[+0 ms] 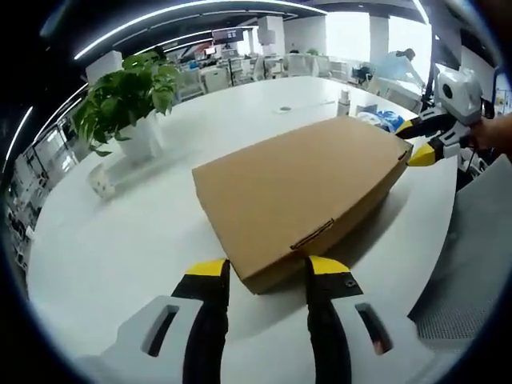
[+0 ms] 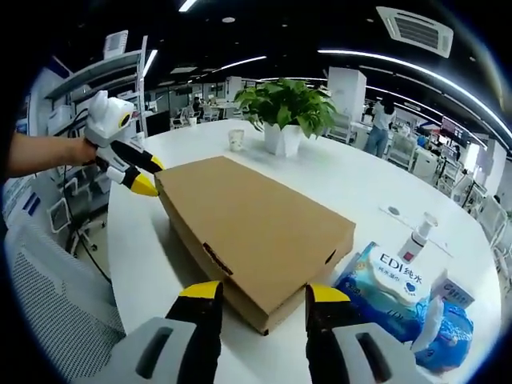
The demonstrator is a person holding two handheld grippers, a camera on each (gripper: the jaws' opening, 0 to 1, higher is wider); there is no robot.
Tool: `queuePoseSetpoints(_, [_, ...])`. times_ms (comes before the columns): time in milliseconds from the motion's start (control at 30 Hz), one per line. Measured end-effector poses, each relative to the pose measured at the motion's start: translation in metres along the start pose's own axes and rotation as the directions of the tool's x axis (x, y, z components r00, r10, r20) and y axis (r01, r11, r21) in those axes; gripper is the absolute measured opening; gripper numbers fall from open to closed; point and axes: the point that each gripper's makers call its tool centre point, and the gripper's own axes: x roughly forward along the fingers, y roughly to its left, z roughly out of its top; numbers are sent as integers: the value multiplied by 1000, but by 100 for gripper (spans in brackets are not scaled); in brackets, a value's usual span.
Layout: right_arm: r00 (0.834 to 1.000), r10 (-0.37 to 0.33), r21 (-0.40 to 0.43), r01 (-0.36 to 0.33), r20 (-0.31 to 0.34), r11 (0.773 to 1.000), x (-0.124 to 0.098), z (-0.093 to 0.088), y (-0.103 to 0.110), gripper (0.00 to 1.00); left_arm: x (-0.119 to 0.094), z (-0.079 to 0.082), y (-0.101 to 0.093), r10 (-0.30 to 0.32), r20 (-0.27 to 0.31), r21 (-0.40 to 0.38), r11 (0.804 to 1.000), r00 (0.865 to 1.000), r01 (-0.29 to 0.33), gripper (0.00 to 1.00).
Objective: Operate the shoe box by opening the lid, removing the specified soft item, and placing it in the target area until the item is outside and the box remains undamaged.
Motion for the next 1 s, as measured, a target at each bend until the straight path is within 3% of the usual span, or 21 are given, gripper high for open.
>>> queuePoseSetpoints(1000, [1000, -26, -23, 26, -11, 999, 8, -9, 0, 38, 7, -6, -2, 15, 5, -34, 999, 1000, -15, 37])
